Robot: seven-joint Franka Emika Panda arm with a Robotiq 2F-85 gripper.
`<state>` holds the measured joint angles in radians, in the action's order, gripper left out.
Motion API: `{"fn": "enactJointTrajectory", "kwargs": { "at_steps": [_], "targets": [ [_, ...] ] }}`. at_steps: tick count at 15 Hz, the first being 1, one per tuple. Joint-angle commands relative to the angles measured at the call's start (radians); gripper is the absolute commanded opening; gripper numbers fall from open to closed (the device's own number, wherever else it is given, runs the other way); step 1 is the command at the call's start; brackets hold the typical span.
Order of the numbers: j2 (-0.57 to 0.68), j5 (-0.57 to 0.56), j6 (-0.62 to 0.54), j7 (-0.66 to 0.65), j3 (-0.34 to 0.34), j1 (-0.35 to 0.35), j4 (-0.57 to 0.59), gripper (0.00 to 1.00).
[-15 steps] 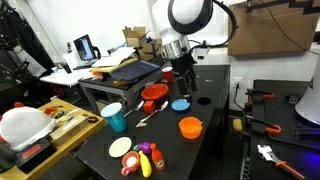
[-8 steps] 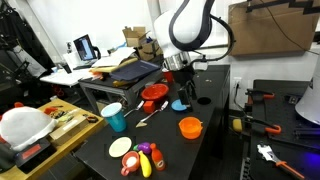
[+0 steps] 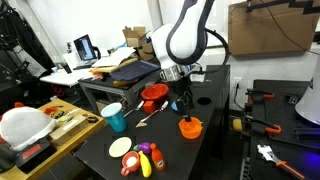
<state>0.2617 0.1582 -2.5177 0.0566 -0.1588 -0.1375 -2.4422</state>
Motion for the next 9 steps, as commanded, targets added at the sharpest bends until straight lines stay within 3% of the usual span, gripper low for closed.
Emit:
{"fn": "enactJointTrajectory", "kwargs": {
  "at_steps": [1,9],
  "targets": [
    [0.036,-0.008,-0.035,0.019,-0.014,0.004,0.015,1.0],
    [0.093,-0.059,-0.077,0.014,-0.008,0.004,0.011,1.0]
  ]
}}
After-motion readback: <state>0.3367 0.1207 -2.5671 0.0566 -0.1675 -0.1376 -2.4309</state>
